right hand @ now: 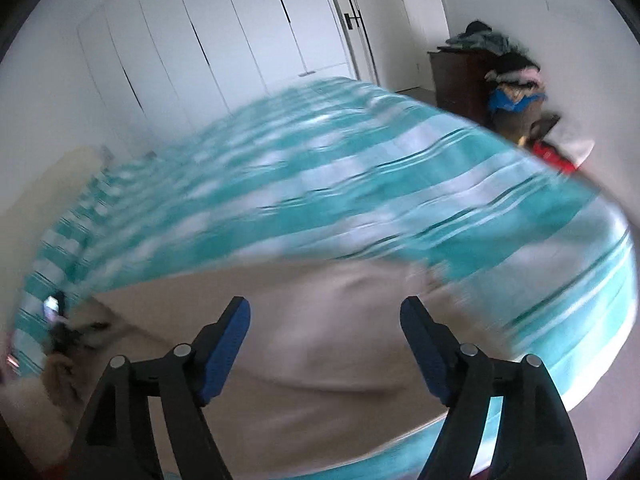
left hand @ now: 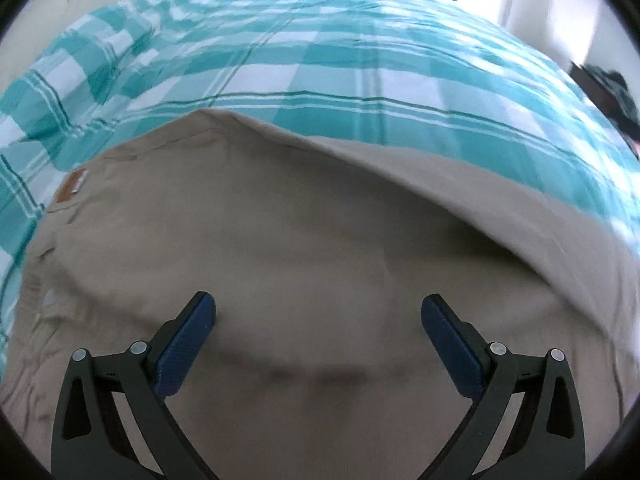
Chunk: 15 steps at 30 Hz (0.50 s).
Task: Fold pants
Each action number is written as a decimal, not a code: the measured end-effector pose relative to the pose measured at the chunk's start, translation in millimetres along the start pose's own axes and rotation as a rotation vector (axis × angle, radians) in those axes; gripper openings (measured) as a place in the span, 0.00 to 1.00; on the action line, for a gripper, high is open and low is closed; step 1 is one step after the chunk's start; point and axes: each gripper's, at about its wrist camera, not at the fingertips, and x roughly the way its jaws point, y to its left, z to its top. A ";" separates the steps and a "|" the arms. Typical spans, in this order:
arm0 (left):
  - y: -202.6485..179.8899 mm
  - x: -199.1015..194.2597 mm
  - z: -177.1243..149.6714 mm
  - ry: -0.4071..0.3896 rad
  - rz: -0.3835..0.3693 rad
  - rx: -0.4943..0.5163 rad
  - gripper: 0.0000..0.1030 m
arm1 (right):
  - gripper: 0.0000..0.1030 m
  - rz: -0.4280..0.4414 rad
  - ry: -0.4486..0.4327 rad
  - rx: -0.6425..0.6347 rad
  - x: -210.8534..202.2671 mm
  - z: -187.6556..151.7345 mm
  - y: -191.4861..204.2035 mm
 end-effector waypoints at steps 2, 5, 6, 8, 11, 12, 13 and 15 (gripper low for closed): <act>-4.3 -13.1 -19.6 0.021 -0.014 0.037 0.99 | 0.78 0.082 0.000 0.064 1.3 -28.0 39.7; -4.2 -22.9 -46.0 0.055 -0.026 0.024 0.99 | 0.77 0.233 0.100 0.079 23.1 -66.6 104.2; -3.1 -24.9 -53.4 0.064 -0.026 0.006 0.99 | 0.77 0.279 0.157 0.024 30.5 -74.3 125.2; -1.2 -26.9 -62.1 0.084 -0.033 -0.040 0.99 | 0.77 0.305 0.172 -0.161 32.2 -91.2 165.1; -2.7 -27.4 -62.9 0.104 -0.050 -0.076 0.99 | 0.77 0.292 0.173 -0.330 33.6 -106.7 189.7; -5.1 -29.1 -61.1 0.101 -0.049 -0.073 0.99 | 0.77 0.292 0.170 -0.343 34.8 -108.0 189.7; -7.3 -31.4 -57.9 0.088 -0.046 -0.069 0.99 | 0.77 0.290 0.164 -0.350 37.0 -109.1 185.8; -12.8 -34.6 -54.4 0.069 -0.053 -0.053 0.99 | 0.77 0.282 0.172 -0.320 47.1 -104.5 171.9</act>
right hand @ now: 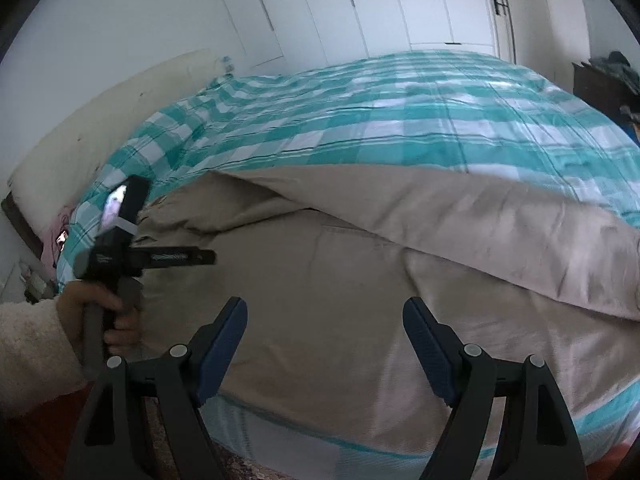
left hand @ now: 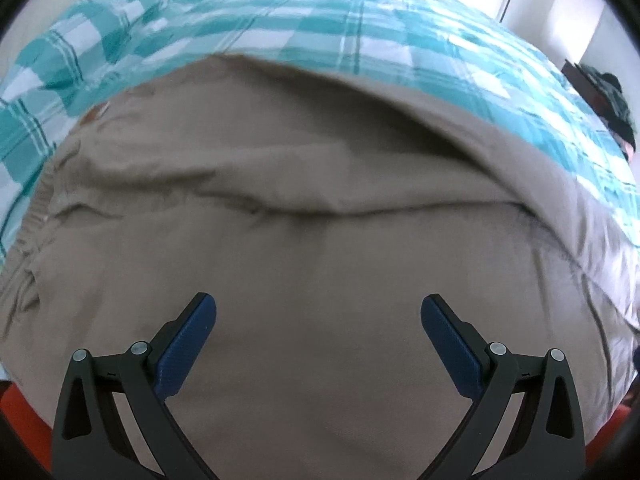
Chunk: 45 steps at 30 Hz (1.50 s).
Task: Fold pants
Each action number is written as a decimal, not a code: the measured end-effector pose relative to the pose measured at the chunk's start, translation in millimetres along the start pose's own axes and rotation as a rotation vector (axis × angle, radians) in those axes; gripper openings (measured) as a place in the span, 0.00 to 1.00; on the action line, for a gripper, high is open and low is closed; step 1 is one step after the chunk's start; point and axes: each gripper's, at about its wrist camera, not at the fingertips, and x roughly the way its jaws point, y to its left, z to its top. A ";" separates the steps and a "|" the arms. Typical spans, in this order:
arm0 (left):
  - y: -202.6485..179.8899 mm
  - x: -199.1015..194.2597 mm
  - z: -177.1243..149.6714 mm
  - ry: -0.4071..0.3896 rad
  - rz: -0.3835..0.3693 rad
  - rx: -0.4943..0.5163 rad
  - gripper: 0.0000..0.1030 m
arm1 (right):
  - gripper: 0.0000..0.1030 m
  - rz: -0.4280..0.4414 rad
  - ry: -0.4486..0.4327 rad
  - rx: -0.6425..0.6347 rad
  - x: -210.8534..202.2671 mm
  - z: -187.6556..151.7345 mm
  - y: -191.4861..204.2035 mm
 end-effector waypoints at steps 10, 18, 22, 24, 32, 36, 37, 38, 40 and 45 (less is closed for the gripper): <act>8.3 23.7 -10.4 0.105 -0.044 0.021 0.99 | 0.71 0.039 0.028 0.491 0.0 -21.6 -125.5; 25.5 7.6 9.5 0.085 -0.087 -0.054 0.99 | 0.75 0.049 -0.156 1.016 -4.5 -25.5 -214.8; 36.6 9.7 46.4 0.070 -0.147 -0.104 0.99 | 0.27 -0.042 -0.199 1.062 -2.9 -19.1 -244.2; 47.9 14.2 72.2 0.053 -0.218 -0.180 0.99 | 0.05 -0.062 -0.236 1.025 -15.0 -10.0 -248.4; 66.4 76.6 149.3 0.146 -0.337 -0.376 0.99 | 0.01 0.057 -0.365 0.714 -109.4 51.8 -226.2; 56.1 89.2 156.4 0.157 -0.303 -0.353 0.99 | 0.23 0.168 -0.161 0.740 -96.1 38.5 -211.0; 55.5 92.0 156.4 0.166 -0.288 -0.348 0.99 | 0.55 0.192 -0.113 0.784 -84.3 25.7 -210.3; 54.9 95.6 156.7 0.176 -0.272 -0.346 0.99 | 0.74 0.206 -0.089 0.822 -73.1 17.4 -212.1; 55.2 97.2 156.5 0.180 -0.260 -0.350 0.99 | 0.74 0.207 -0.045 0.970 -51.7 -15.0 -225.1; 61.9 105.7 170.3 0.152 -0.259 -0.410 0.98 | 0.66 0.118 -0.075 1.220 -18.6 -55.2 -263.7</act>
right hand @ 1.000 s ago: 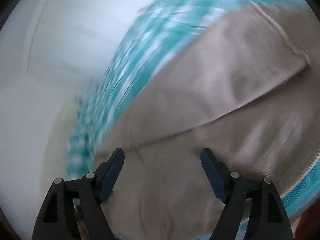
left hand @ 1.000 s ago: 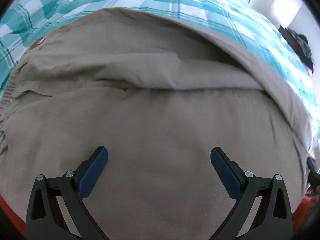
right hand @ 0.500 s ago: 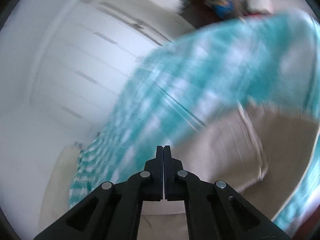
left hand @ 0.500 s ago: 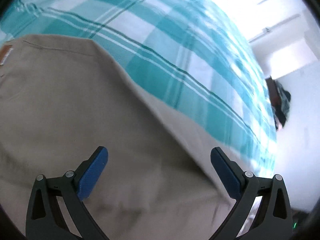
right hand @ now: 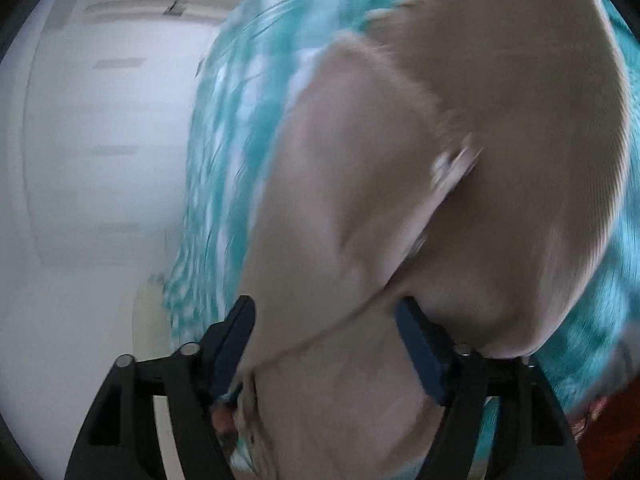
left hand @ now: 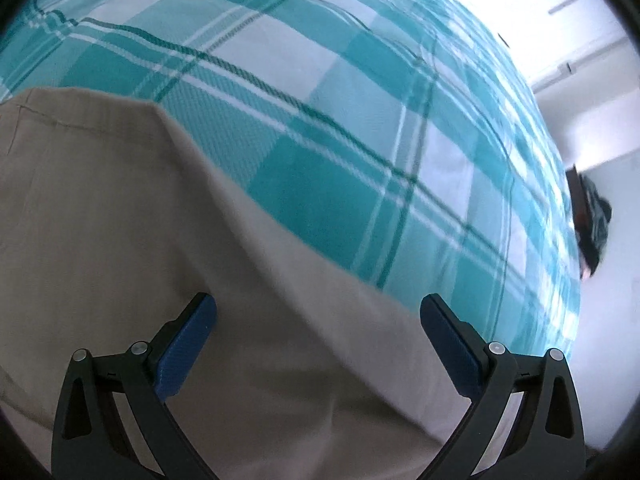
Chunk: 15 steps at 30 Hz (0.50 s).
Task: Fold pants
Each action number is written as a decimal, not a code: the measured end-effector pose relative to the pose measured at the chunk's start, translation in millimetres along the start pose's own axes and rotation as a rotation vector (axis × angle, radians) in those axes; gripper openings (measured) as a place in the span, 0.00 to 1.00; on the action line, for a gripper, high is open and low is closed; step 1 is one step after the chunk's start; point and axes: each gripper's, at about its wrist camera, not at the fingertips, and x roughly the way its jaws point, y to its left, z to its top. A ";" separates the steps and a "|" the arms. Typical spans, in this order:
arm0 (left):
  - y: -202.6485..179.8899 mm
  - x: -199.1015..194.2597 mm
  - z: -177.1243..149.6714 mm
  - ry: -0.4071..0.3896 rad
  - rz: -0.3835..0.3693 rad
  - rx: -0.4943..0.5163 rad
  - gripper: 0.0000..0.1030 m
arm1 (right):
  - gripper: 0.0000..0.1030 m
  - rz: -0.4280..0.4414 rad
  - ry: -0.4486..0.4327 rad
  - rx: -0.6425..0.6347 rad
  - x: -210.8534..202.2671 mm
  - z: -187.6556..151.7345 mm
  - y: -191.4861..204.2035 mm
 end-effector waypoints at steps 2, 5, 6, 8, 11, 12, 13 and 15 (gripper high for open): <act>4.9 -0.8 5.8 -0.024 -0.015 -0.047 0.91 | 0.49 -0.010 -0.043 0.022 4.8 4.9 -3.8; 8.9 1.2 13.9 -0.020 -0.037 -0.097 0.74 | 0.39 -0.099 -0.109 -0.033 4.8 5.0 7.6; 9.7 2.1 15.1 -0.020 -0.042 -0.103 0.65 | 0.39 -0.116 -0.124 -0.057 5.9 7.1 14.1; 9.1 4.5 16.1 -0.010 -0.020 -0.090 0.48 | 0.39 -0.154 -0.141 -0.067 5.7 8.3 17.1; 11.6 3.3 15.6 0.014 -0.003 -0.078 0.05 | 0.38 -0.222 -0.134 -0.085 9.2 10.9 24.1; 12.4 0.0 16.7 0.007 -0.025 -0.083 0.03 | 0.35 -0.242 -0.134 -0.110 12.4 12.4 29.3; 12.5 -8.3 16.9 -0.004 -0.055 -0.084 0.03 | 0.13 -0.263 -0.147 -0.154 10.4 13.6 36.0; 10.5 -29.6 14.2 -0.025 -0.102 -0.060 0.03 | 0.04 -0.253 -0.159 -0.230 0.5 13.8 52.9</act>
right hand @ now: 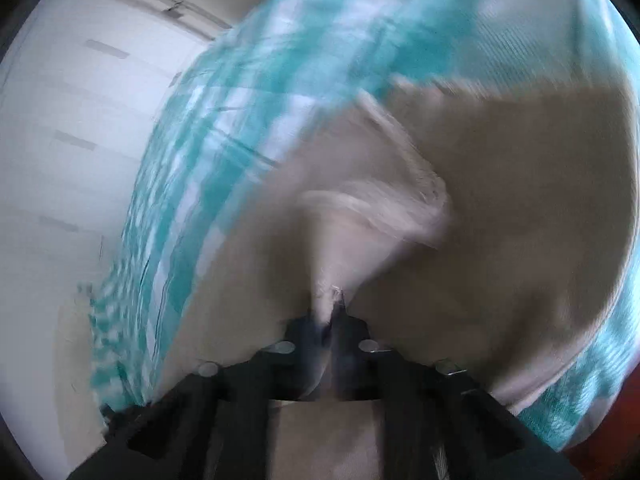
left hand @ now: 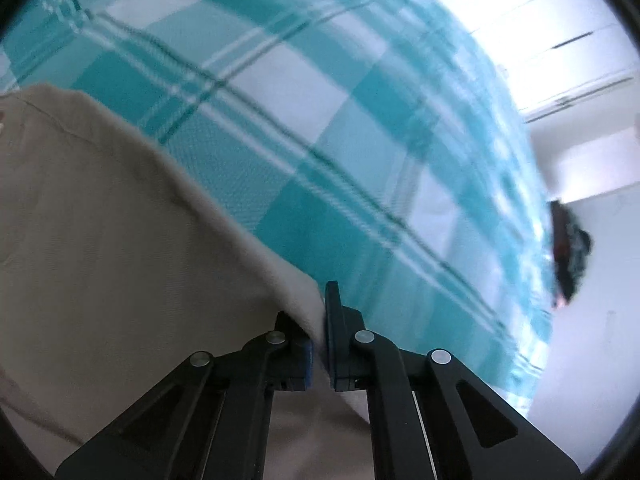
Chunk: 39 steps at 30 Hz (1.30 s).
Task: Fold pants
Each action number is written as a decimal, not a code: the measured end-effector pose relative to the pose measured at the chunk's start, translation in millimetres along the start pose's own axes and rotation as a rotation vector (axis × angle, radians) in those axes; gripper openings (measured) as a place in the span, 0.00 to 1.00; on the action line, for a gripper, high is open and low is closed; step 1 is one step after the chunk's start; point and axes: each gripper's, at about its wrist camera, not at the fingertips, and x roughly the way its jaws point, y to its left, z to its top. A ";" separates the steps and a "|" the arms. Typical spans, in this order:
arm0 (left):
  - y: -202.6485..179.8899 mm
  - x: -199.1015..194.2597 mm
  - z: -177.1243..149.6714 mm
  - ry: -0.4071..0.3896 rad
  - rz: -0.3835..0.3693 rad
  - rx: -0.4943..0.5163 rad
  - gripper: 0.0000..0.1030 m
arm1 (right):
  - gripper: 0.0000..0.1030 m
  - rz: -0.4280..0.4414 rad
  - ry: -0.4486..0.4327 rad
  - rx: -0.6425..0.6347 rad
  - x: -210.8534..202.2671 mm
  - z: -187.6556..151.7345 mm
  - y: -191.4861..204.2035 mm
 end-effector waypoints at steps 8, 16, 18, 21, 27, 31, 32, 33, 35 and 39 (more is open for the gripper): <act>-19.3 -116.8 -24.5 -0.085 -0.216 0.092 0.02 | 0.03 0.188 -0.103 -0.207 -73.4 48.4 80.6; 53.2 -151.6 -176.7 0.056 -0.187 0.141 0.03 | 0.03 0.232 -0.098 -0.320 -117.8 74.7 79.8; 72.3 -129.0 -215.4 0.152 -0.122 0.145 0.03 | 0.03 0.156 -0.036 -0.295 -106.2 65.8 48.0; 88.3 -110.7 -242.0 0.207 -0.072 0.134 0.03 | 0.03 0.036 0.072 -0.200 -79.6 49.6 -18.8; 62.5 -124.7 -232.0 0.153 -0.055 0.210 0.03 | 0.03 -0.009 0.097 -0.170 -64.9 37.9 -57.2; 62.8 -119.7 -239.1 0.150 -0.019 0.245 0.03 | 0.03 0.027 0.057 -0.167 -80.2 38.8 -54.9; 66.5 -113.3 -241.1 0.161 -0.005 0.242 0.03 | 0.03 0.024 0.058 -0.172 -78.8 38.3 -56.9; 70.5 -108.7 -243.5 0.170 0.009 0.232 0.03 | 0.03 0.005 0.071 -0.190 -75.7 37.2 -58.3; 77.5 -104.5 -248.3 0.185 0.033 0.229 0.03 | 0.04 -0.022 0.100 -0.214 -66.7 36.4 -58.9; 68.5 -105.2 -253.3 0.182 0.084 0.313 0.07 | 0.11 -0.028 0.143 -0.216 -63.8 43.3 -61.4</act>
